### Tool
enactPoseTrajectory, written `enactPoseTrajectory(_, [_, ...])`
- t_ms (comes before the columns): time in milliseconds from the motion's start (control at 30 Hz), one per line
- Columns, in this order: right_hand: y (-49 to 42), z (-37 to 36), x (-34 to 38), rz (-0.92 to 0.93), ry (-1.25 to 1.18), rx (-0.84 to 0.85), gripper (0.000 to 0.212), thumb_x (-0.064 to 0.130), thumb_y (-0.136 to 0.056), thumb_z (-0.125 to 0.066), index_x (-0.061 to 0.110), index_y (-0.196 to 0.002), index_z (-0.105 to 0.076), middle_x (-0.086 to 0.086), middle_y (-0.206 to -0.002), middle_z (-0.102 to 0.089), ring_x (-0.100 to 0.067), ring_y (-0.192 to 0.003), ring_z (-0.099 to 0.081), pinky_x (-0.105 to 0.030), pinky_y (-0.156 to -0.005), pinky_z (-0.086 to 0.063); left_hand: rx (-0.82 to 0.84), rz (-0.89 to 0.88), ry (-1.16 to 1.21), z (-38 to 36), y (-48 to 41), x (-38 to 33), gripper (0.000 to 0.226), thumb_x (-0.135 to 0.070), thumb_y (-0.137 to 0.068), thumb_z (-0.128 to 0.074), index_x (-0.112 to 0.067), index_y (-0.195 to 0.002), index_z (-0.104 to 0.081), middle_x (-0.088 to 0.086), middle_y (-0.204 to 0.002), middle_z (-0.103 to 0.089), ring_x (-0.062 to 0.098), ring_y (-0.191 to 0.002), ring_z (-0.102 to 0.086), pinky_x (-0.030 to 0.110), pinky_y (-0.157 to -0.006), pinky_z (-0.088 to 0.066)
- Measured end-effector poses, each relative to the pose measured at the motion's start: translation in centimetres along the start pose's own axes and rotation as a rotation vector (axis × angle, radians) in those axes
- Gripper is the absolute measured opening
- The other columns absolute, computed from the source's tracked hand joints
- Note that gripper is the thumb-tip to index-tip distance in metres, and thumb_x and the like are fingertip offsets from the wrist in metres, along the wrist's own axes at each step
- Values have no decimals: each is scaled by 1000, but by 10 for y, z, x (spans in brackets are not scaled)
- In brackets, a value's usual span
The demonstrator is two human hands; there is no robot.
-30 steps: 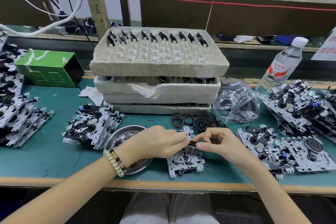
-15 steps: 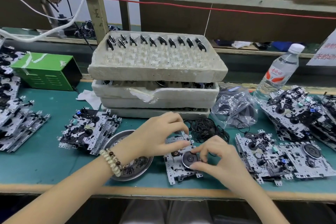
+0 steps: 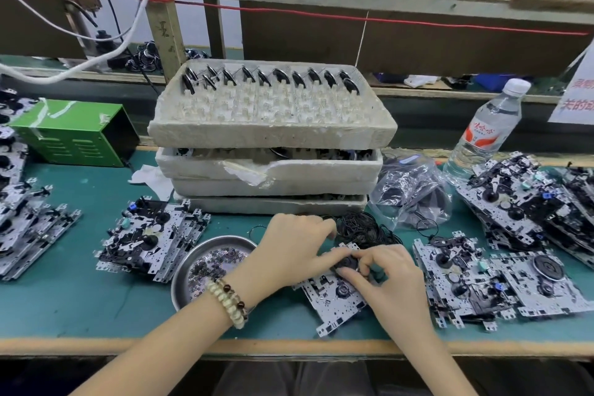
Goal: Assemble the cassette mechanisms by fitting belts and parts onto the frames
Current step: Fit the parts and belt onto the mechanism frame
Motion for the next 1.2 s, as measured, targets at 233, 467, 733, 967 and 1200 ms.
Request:
enactPoseTrajectory(233, [13, -3, 5, 8, 84, -21, 33, 31, -74, -83, 23, -64, -52, 19, -91, -62, -6, -99, -54, -16, -84, -39, 188, 292, 371, -9, -10, -2, 31, -64, -77, -71, -39, -93, -64, -15, -81, -57, 4, -83, -55, 27, -65, -35])
enactPoseTrajectory(467, [31, -10, 24, 163, 104, 73, 29, 47, -84, -65, 20, -75, -58, 18, -105, -56, -11, -95, -47, -31, -82, -37, 232, 352, 466, -9, -15, -2, 25, -55, -74, -79, -39, -89, -67, -16, -80, -59, 1, -79, -53, 20, -60, -33])
enactPoseTrajectory(733, [34, 3, 18, 413, 229, 128, 40, 49, -95, -51, 14, -82, -67, 6, -114, -65, -20, -103, -50, -33, -89, -37, 245, 302, 435, -4, -18, -8, 25, -53, -78, -77, -42, -99, -71, -15, -91, -58, 6, -91, -53, 26, -65, -33])
enactPoseTrajectory(967, [30, 21, -2, 92, 105, 22, 28, 40, -93, -56, 16, -85, -68, 2, -116, -52, -8, -106, -47, -17, -93, -34, 133, 226, 275, -6, 2, -22, 26, -53, -98, -52, -41, -116, -65, -13, -108, -50, 14, -97, -60, 29, -71, -36])
enactPoseTrajectory(1200, [12, 29, -11, -244, 435, 288, 29, 41, -101, -41, 21, -84, -56, 6, -71, -58, -17, -68, -58, -37, -63, -48, -201, 278, 258, -2, 43, -26, 49, -52, -103, -31, -20, -76, -57, -8, -78, -46, 12, -62, -49, 31, -53, -41])
Point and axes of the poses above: each hand's wrist, its own y-axis away from the middle knuckle, its own z-axis out of the back of the hand, x = y × z, the point moved 3 cm from there along -y, towards the middle knuckle
